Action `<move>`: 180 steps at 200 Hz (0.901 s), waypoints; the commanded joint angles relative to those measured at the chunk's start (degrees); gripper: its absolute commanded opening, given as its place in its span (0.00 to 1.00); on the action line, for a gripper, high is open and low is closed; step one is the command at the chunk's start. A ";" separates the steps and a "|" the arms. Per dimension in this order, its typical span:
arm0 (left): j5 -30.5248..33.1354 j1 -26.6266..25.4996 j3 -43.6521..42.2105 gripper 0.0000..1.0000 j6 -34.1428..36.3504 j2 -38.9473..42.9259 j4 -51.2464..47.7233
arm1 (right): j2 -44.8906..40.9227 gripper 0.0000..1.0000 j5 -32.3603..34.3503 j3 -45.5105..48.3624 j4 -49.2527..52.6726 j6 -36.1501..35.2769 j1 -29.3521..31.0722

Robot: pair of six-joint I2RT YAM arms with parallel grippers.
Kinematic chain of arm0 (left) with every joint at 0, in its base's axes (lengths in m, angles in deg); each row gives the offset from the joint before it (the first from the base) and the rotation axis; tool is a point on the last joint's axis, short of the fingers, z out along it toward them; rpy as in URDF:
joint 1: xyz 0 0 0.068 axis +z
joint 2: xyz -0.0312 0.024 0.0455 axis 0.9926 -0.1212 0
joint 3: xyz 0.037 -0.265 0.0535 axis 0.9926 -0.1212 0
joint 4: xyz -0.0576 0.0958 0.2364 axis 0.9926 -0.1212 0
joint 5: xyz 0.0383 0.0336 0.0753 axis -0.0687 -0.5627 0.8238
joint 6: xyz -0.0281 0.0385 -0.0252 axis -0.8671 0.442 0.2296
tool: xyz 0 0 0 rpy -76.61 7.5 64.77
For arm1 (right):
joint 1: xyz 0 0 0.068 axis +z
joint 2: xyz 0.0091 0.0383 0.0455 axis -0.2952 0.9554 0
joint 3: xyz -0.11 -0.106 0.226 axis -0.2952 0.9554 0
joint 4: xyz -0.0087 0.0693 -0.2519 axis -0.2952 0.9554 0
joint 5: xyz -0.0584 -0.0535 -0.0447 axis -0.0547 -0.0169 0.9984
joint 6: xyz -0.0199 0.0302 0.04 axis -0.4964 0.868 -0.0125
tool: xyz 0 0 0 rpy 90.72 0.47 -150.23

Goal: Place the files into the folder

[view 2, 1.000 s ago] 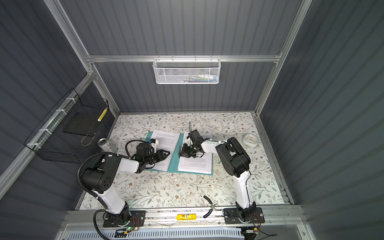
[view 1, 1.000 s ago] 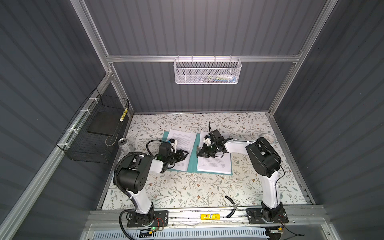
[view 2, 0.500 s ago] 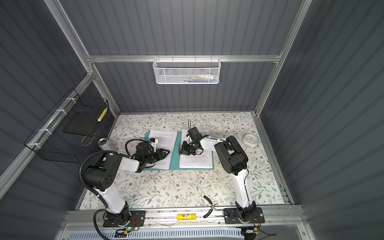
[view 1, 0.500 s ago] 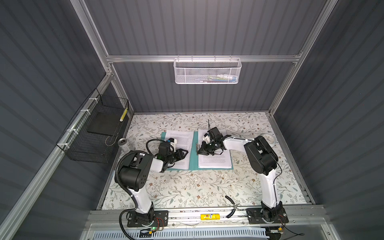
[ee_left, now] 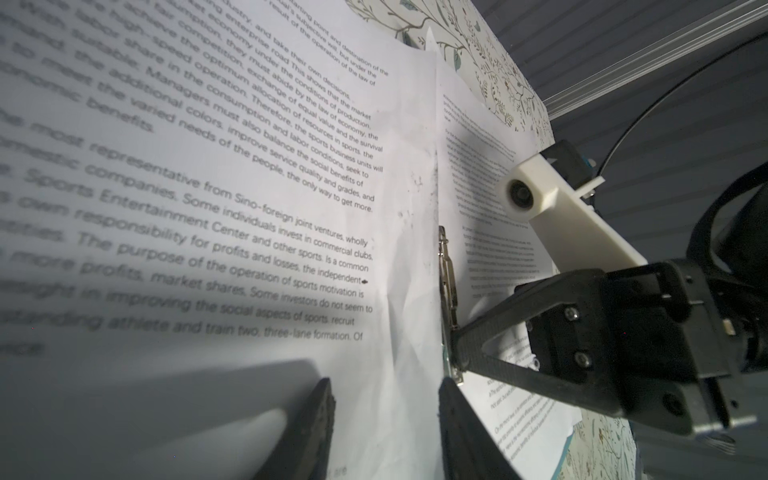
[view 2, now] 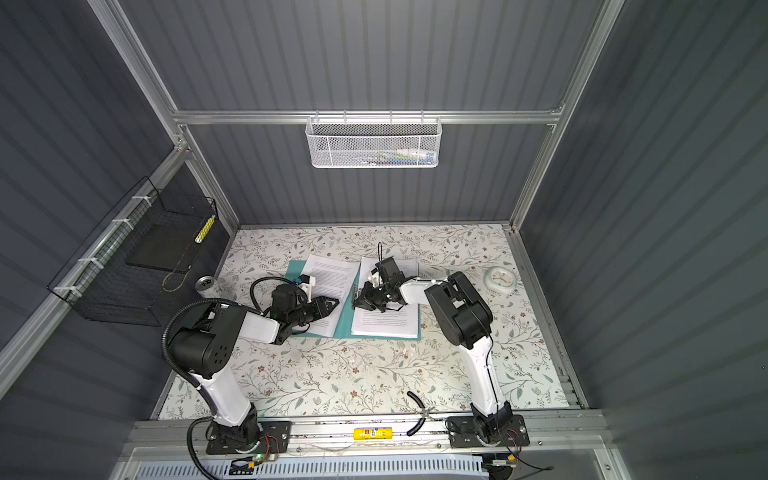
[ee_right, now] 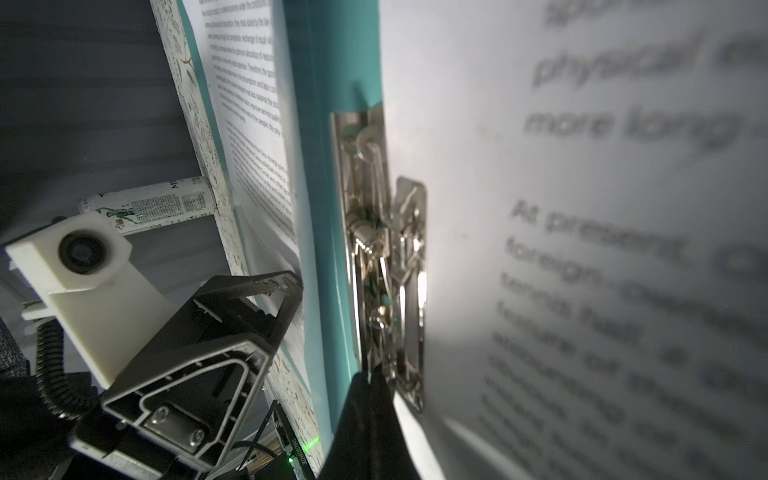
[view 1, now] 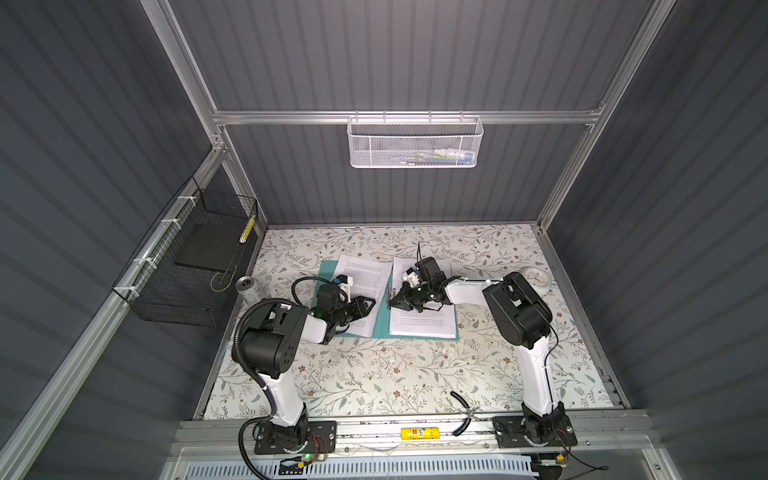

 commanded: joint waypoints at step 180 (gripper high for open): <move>15.86 1.10 13.53 0.68 2.61 21.13 -37.85 | 0.76 0.34 5.57 -17.97 21.76 -11.16 -1.66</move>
